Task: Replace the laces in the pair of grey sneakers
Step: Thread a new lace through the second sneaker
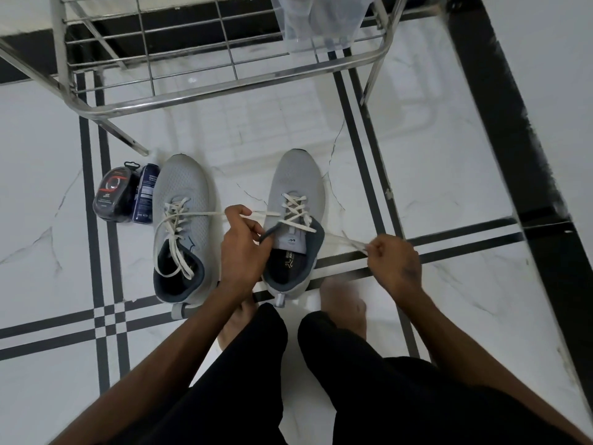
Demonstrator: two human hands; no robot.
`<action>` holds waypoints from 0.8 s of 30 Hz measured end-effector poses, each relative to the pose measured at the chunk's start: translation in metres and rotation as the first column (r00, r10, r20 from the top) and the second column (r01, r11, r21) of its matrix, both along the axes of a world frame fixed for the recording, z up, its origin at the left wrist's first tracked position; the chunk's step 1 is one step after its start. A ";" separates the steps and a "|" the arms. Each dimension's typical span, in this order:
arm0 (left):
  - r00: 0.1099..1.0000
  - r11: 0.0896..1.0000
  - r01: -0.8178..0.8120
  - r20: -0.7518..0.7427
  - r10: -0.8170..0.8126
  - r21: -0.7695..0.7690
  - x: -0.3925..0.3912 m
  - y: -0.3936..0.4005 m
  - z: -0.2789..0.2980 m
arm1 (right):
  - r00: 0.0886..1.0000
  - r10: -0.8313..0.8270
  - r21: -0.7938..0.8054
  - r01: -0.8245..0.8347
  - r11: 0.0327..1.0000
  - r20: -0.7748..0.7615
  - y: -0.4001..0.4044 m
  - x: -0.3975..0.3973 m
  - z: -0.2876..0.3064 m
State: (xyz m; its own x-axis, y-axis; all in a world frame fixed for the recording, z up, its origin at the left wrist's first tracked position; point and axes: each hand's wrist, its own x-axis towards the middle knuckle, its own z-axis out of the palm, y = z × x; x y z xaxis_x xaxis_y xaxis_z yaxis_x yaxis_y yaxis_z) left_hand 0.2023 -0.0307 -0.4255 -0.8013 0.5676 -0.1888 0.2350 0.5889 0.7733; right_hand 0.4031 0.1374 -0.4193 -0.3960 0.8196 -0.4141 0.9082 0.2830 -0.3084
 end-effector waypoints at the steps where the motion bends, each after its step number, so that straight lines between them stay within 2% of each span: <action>1: 1.000 1.000 0.016 0.021 -0.016 -0.003 0.004 0.002 0.001 | 0.999 -0.017 0.002 0.017 1.000 0.036 -0.001 0.003 0.001; 4: 0.997 0.998 0.061 0.058 -0.060 -0.013 0.014 0.008 0.004 | 0.999 0.048 0.055 -0.050 0.997 0.020 -0.011 -0.015 0.008; 6: 0.989 0.990 0.140 0.043 -0.138 -0.028 0.015 0.009 0.006 | 0.986 0.100 0.096 -0.087 0.992 -0.136 -0.016 -0.033 0.017; 8: 0.975 0.976 0.213 -0.057 -0.215 -0.042 0.007 0.005 0.010 | 0.924 0.099 0.028 -0.096 0.995 -0.369 -0.018 -0.051 0.028; 9: 0.960 0.969 0.240 -0.135 -0.245 -0.052 0.002 0.004 0.010 | 0.901 0.099 -0.016 -0.116 0.993 -0.422 -0.019 -0.058 0.033; 10: 0.939 0.963 0.262 -0.213 -0.269 -0.062 -0.006 0.003 0.008 | 0.896 0.128 -0.021 -0.151 0.988 -0.425 -0.021 -0.065 0.038; 12: 0.880 0.936 0.319 -0.320 -0.351 -0.150 -0.024 0.004 0.006 | 0.901 0.252 0.097 -0.233 0.968 -0.353 -0.023 -0.073 0.042; 13: 0.831 0.888 0.374 -0.328 -0.449 -0.269 -0.034 0.007 0.004 | 0.900 0.297 0.160 -0.257 0.953 -0.320 -0.022 -0.075 0.043; 15: 0.723 0.681 0.491 -0.182 -0.667 -0.544 -0.052 0.010 0.007 | 0.891 0.295 0.185 -0.244 0.952 -0.344 -0.021 -0.076 0.046; 16: 0.692 0.579 0.522 -0.085 -0.717 -0.626 -0.059 0.010 0.011 | 0.881 0.267 0.171 -0.216 0.961 -0.390 -0.020 -0.075 0.047; 17: 0.703 0.546 0.538 -0.016 -0.711 -0.642 -0.065 0.008 0.017 | 0.867 0.240 0.152 -0.192 0.970 -0.436 -0.021 -0.075 0.046; 18: 0.743 0.600 0.547 0.009 -0.669 -0.584 -0.069 0.007 0.024 | 0.849 0.215 0.117 -0.180 0.977 -0.483 -0.021 -0.076 0.047; 19: 0.818 0.718 0.521 0.028 -0.575 -0.461 -0.071 0.006 0.032 | 0.828 0.174 0.043 -0.179 0.983 -0.533 -0.023 -0.078 0.049; 20: 0.898 0.848 0.438 0.095 -0.430 -0.298 -0.071 0.007 0.042 | 0.808 0.108 -0.074 -0.184 0.980 -0.579 -0.023 -0.082 0.052; 21: 0.936 0.946 0.298 0.232 -0.264 -0.127 -0.069 0.010 0.054 | 0.795 0.036 -0.226 -0.215 0.950 -0.605 -0.026 -0.088 0.056; 22: 0.906 0.992 0.122 0.408 -0.116 0.013 -0.067 0.015 0.065 | 0.791 -0.010 -0.375 -0.278 0.884 -0.611 -0.029 -0.096 0.060; 24: 0.735 0.977 -0.154 0.678 0.013 0.148 -0.065 0.029 0.084 | 0.787 -0.012 -0.547 -0.418 0.725 -0.617 -0.040 -0.116 0.067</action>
State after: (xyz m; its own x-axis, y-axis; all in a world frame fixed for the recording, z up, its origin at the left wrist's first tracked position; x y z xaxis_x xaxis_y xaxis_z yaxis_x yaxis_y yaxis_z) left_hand 0.1377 -0.0016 -0.3416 -0.5519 0.5843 -0.5950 -0.4281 0.4138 0.8034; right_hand 0.2876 0.0973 -0.3522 -0.8421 0.3144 -0.4382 0.4561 -0.0183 -0.8897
